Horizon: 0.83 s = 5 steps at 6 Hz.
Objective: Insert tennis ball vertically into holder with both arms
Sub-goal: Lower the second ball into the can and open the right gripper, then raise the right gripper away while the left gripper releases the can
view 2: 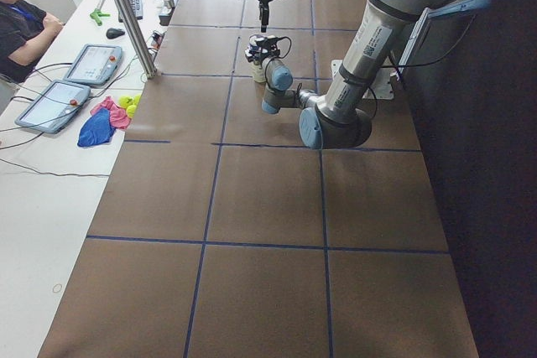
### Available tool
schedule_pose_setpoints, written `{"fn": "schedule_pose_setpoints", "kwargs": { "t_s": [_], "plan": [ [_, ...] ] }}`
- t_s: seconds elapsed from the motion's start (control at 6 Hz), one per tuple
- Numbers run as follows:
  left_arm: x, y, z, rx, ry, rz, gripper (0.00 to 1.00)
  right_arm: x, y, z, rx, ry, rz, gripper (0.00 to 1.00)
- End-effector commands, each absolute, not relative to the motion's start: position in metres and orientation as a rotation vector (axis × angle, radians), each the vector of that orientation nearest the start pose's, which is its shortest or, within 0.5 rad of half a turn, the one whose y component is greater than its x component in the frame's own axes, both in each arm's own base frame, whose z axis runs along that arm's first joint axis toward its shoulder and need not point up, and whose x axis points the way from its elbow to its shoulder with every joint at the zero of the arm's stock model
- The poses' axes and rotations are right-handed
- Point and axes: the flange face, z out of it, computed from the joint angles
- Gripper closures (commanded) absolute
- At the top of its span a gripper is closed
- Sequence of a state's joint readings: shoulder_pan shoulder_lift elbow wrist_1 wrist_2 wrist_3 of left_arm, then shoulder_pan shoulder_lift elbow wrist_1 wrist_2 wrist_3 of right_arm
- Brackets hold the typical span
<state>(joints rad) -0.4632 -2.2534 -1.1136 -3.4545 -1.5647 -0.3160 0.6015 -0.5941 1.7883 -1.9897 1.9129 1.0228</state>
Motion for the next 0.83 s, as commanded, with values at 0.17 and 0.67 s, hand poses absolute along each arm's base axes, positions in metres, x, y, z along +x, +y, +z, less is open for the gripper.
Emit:
{"fn": "schedule_pose_setpoints", "kwargs": {
  "t_s": [0.17, 0.67],
  "plan": [
    [0.545, -0.427, 0.263, 1.65, 1.402, 0.453, 0.09, -0.439, -0.47, 0.055, 0.17, -0.798, -0.137, 0.01],
    [0.516, -0.431, 0.23, 1.705, 1.427, 0.416, 0.01, -0.362, -0.536, 0.117, 0.184, -0.765, -0.211, 0.01]
  ]
}}
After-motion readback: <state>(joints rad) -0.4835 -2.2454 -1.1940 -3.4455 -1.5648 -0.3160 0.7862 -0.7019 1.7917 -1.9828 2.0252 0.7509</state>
